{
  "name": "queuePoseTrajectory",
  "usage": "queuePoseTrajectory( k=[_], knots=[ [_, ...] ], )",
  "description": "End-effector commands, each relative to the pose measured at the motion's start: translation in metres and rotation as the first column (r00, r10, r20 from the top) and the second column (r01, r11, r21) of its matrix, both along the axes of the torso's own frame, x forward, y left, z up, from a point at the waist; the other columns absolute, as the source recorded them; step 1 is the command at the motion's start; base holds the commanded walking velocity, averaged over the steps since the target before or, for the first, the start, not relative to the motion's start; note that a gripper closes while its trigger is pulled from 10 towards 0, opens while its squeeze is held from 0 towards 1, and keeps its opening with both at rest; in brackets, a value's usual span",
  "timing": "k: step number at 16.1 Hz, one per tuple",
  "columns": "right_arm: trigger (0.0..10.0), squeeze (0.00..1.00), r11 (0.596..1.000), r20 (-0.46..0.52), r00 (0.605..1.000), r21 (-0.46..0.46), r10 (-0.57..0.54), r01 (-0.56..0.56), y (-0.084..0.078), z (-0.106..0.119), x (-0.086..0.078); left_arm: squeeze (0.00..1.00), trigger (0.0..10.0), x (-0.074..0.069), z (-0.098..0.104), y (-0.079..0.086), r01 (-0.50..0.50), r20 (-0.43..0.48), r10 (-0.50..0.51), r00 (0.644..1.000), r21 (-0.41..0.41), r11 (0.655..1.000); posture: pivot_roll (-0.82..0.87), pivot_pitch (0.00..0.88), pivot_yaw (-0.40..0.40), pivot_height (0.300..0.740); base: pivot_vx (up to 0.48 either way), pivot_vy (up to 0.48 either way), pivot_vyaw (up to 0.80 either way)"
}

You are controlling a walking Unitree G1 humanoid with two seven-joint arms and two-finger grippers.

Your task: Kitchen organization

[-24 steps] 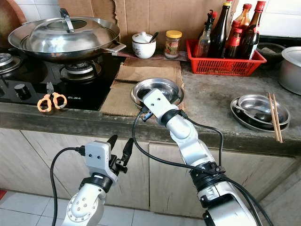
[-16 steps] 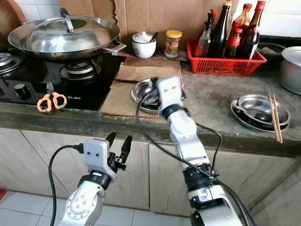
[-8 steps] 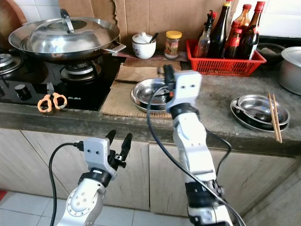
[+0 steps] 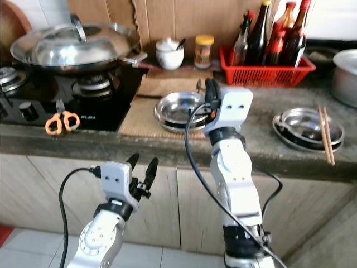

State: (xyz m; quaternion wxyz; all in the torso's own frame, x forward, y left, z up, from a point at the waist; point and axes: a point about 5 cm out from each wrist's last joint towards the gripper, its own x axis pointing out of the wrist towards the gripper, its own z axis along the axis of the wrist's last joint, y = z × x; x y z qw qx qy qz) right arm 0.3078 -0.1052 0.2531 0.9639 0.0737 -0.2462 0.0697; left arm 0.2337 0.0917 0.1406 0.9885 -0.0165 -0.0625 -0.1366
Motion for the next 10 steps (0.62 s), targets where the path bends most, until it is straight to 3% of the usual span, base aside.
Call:
queuePoseTrajectory(
  k=[1, 8, 10],
  knots=[
    [0.0, 0.00, 1.000, 0.036, 0.999, 0.014, -0.010, 0.010, -0.002, 0.012, -0.002, 0.00, 10.0, 0.000, -0.002, 0.000, -0.004, -0.001, 0.004, 1.000, 0.021, 1.000, 0.10, 0.004, -0.016, 0.740, -0.300, 0.000, 0.00],
    [0.0, 0.00, 1.000, 0.047, 0.999, -0.015, -0.022, 0.022, -0.001, 0.015, -0.003, 0.00, 10.0, -0.001, -0.004, 0.000, -0.007, -0.008, 0.007, 1.000, 0.026, 1.000, 0.09, 0.004, -0.009, 0.740, -0.300, 0.000, 0.00],
    [0.0, 0.00, 0.999, 0.014, 1.000, -0.045, -0.017, 0.018, -0.003, 0.003, -0.006, 0.00, 10.0, 0.000, -0.005, -0.001, -0.004, -0.008, 0.004, 1.000, 0.026, 1.000, 0.09, 0.002, -0.011, 0.740, -0.296, 0.000, 0.00]
  ],
)
